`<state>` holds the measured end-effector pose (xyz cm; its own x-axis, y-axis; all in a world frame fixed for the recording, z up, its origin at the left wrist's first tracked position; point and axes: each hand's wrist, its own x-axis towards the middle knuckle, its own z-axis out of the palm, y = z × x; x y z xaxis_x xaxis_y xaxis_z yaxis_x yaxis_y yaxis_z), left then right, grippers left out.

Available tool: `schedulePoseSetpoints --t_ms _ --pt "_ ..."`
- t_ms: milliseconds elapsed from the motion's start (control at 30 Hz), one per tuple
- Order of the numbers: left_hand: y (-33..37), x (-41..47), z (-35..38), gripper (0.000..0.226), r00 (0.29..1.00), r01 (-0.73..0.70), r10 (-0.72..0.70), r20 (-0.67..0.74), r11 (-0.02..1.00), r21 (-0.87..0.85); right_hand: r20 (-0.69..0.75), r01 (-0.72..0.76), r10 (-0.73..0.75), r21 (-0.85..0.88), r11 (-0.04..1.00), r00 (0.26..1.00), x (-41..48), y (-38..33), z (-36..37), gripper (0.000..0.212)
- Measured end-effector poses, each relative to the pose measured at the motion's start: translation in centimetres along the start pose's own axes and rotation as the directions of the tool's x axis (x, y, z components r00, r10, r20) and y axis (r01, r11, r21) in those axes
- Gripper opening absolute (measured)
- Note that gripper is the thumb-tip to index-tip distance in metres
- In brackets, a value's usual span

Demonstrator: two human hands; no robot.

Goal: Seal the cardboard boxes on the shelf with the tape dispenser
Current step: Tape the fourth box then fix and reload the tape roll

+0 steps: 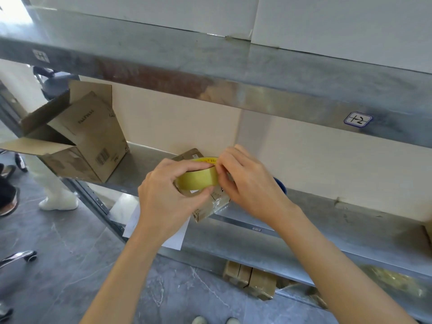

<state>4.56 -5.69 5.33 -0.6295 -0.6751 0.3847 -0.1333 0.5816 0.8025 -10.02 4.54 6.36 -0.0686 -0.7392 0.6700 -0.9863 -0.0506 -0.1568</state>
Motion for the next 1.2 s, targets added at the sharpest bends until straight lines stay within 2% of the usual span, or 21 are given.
schedulePoseSetpoints --t_ms 167,333,433,500,567,700,767,967,1067,1200 --pt "0.0 -0.1 -0.4 0.039 1.0 0.014 -0.01 0.022 0.981 -0.196 -0.033 -0.22 0.231 0.2 0.955 0.972 -0.4 0.4 -0.1 0.016" --pt "0.1 0.0 -0.6 0.038 0.999 0.023 -0.015 0.034 0.964 -0.266 0.121 -0.423 0.413 0.434 0.796 0.903 -0.4 -0.3 -0.8 0.026" --pt "0.2 0.1 -0.7 0.038 0.999 0.018 -0.009 0.033 0.961 -0.275 0.123 -0.439 0.449 0.543 0.716 0.885 -0.3 -0.7 -1.2 0.031" --pt "0.4 0.1 -0.6 0.038 1.0 0.012 -0.004 0.03 0.96 -0.28 0.096 -0.443 0.46 0.495 0.748 0.883 -0.4 -1.0 -1.3 0.039" --pt "0.5 0.0 -0.6 0.039 1.0 0.01 -0.004 0.023 0.96 -0.278 0.074 -0.444 0.45 0.365 0.818 0.89 -0.5 -1.3 -1.1 0.043" --pt "1.0 -0.2 -0.4 0.04 1.0 -0.006 0.013 0.025 0.965 -0.263 -0.047 -0.35 0.361 0.154 0.924 0.932 -0.8 -2.1 0.0 0.034" --pt "1.2 -0.3 -0.3 0.04 1.0 -0.003 0.008 0.019 0.959 -0.282 -0.105 -0.318 0.333 0.142 0.937 0.937 -1.0 -2.1 0.5 0.028" --pt "1.5 -0.5 0.0 0.04 1.0 -0.003 0.001 -0.008 0.941 -0.339 -0.257 -0.247 0.272 0.127 0.961 0.927 -1.1 -1.8 1.0 0.028" --pt "1.6 -0.4 -0.1 0.04 1.0 -0.023 0.023 -0.005 0.94 -0.342 -0.267 -0.206 0.24 0.15 0.967 0.933 -0.9 -1.5 0.9 0.028" --pt "1.4 -0.3 -0.3 0.039 1.0 -0.015 0.007 -0.022 0.921 -0.388 -0.268 -0.093 0.117 0.102 0.99 0.956 -0.1 -1.0 0.1 0.028"
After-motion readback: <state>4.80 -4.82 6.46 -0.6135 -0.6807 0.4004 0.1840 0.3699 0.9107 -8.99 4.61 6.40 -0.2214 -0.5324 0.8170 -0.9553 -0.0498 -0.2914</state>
